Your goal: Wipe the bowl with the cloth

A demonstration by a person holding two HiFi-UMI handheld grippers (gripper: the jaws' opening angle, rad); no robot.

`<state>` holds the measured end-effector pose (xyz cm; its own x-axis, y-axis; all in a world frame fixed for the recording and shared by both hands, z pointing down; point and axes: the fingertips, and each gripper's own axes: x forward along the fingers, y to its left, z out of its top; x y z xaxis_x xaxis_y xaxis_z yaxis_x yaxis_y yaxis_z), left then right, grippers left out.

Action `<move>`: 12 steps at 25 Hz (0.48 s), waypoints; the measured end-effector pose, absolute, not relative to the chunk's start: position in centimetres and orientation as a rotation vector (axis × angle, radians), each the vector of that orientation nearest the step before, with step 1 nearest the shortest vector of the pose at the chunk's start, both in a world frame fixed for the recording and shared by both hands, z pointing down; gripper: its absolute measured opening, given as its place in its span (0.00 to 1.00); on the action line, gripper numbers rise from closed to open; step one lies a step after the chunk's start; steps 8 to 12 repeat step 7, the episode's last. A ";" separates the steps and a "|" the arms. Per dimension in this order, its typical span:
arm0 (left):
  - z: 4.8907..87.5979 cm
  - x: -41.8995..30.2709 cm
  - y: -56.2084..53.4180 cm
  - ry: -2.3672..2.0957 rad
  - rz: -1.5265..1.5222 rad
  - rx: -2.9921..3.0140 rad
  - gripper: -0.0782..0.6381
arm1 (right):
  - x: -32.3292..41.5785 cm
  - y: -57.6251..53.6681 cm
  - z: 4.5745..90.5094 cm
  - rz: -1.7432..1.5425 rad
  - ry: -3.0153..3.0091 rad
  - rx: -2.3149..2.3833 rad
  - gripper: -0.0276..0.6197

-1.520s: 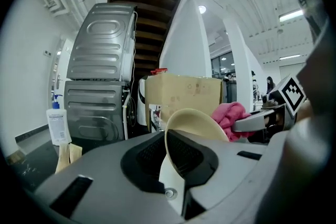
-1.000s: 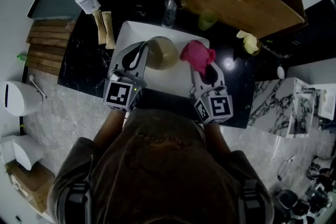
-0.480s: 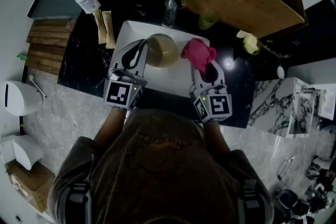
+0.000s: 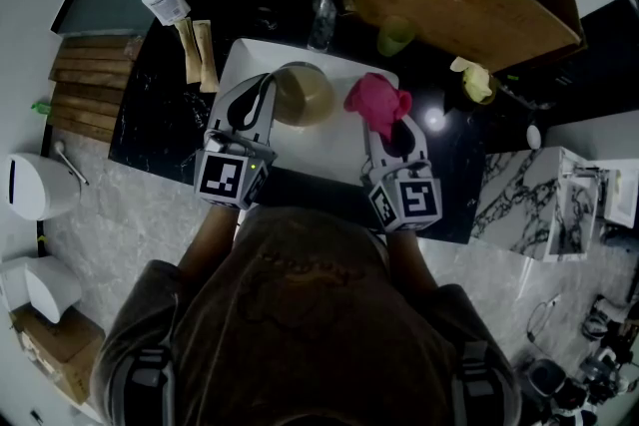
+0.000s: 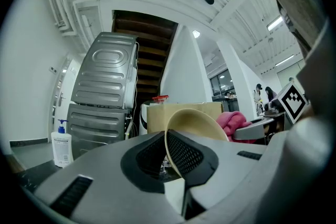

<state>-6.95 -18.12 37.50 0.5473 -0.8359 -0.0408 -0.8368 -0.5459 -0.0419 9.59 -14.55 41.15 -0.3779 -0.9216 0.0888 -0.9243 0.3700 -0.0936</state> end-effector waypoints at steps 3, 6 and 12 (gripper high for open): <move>37.7 -6.9 -18.2 1.469 0.020 -2.723 0.14 | 9.6 -14.7 41.4 0.210 -2.572 1.733 0.22; 37.8 -6.9 -18.3 1.471 0.019 -2.727 0.14 | 9.6 -14.8 41.8 0.222 -2.562 1.725 0.22; 37.8 -6.9 -18.3 1.472 0.020 -2.727 0.14 | 9.6 -14.9 41.9 0.226 -2.560 1.723 0.22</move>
